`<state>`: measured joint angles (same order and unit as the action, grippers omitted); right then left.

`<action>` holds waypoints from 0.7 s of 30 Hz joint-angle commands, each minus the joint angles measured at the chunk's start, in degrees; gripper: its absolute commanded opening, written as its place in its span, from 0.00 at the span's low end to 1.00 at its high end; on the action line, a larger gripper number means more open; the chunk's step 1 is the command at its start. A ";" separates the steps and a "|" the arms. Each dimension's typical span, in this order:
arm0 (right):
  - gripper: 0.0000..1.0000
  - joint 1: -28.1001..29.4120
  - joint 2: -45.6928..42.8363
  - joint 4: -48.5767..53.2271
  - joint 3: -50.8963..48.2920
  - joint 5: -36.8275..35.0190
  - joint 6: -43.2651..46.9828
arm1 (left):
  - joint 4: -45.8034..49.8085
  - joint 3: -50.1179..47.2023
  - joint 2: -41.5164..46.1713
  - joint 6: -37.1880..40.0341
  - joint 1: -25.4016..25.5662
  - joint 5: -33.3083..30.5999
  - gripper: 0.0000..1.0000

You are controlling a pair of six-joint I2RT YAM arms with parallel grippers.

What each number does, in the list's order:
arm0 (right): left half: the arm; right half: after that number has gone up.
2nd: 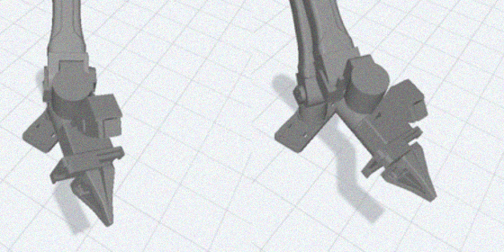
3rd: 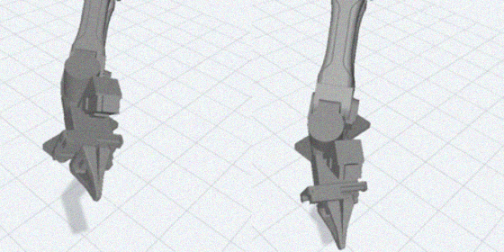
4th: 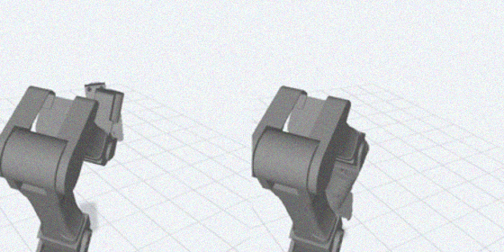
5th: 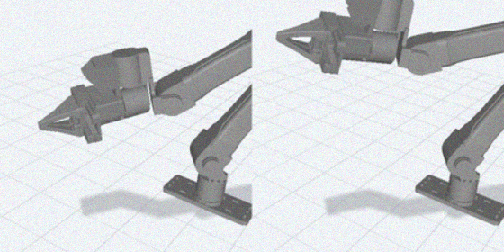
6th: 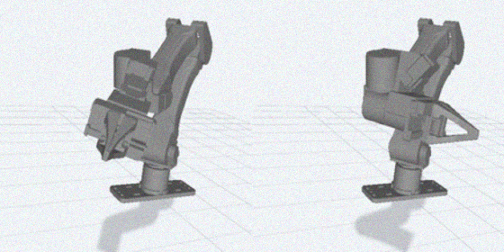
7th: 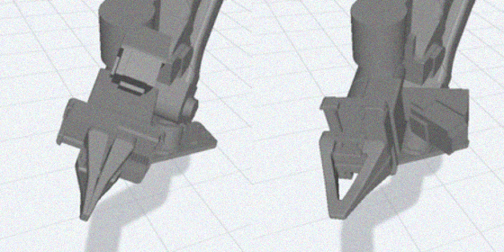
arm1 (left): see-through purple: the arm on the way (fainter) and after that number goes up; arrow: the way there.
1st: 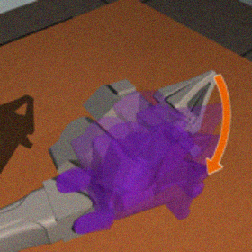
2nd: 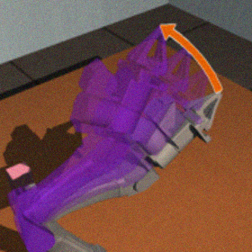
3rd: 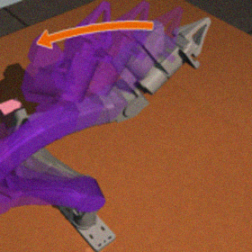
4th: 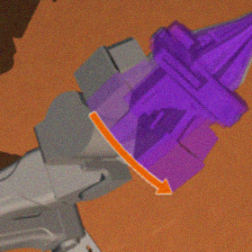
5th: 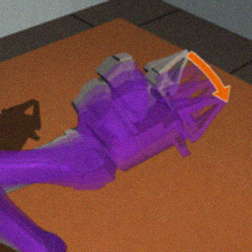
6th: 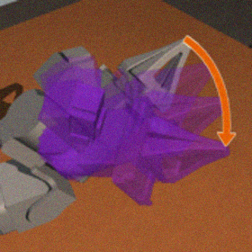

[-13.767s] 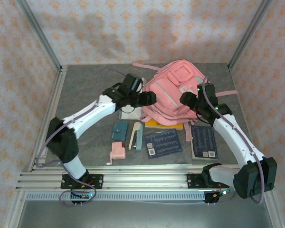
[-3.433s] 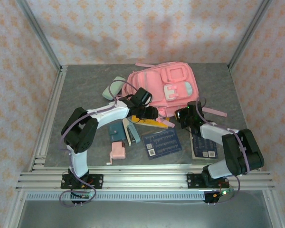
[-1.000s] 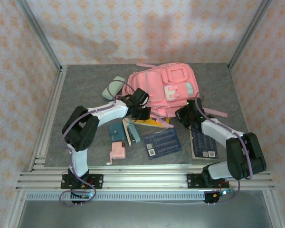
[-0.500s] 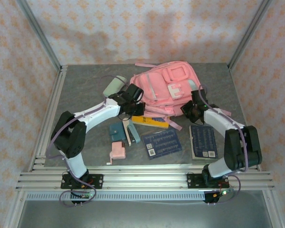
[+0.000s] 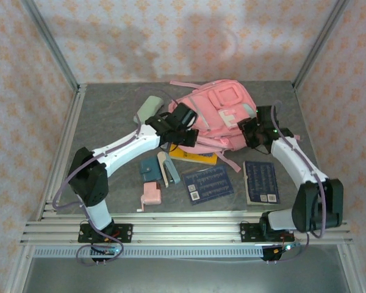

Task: Pack books, pencil case, and school supplies into a backpack

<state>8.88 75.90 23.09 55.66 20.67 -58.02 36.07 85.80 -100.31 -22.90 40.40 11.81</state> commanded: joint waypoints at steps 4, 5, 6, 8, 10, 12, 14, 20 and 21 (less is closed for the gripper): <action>0.47 9.62 -2.34 -3.97 -2.48 4.58 -19.20 | 2.07 1.84 3.62 1.19 2.35 -2.44 0.00; 0.50 11.26 -1.82 -5.03 -2.40 4.59 -21.17 | 2.12 1.61 3.63 1.20 2.55 -2.58 0.00; 0.54 12.31 -1.33 -5.60 -2.25 4.65 -22.52 | 1.99 1.36 3.72 1.19 2.73 -2.63 0.00; 0.61 14.30 -0.21 -6.48 -2.25 4.04 -25.35 | 1.45 0.33 4.10 0.89 2.93 -2.71 0.00; 0.63 15.68 0.76 -9.28 -3.47 3.64 -27.92 | 0.69 -0.98 4.64 0.58 3.01 -2.65 0.00; 0.64 16.63 2.23 -12.39 -4.86 3.96 -30.59 | 0.17 -1.96 5.06 0.40 3.02 -2.67 0.00; 0.64 17.59 4.05 -13.80 -4.97 4.00 -31.69 | -0.25 -2.77 5.36 0.37 3.10 -2.67 0.00; 0.61 18.53 9.79 -16.17 -3.81 3.68 -32.73 | -1.91 -5.43 5.73 0.05 3.10 -2.51 0.00; 0.59 18.51 10.44 -16.13 -3.56 3.14 -32.48 | -2.14 -5.91 5.75 0.00 3.10 -2.42 0.00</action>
<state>27.07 84.75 9.54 51.62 24.71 -88.79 35.77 80.90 -97.58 -22.52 42.83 10.00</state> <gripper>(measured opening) 0.598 0.044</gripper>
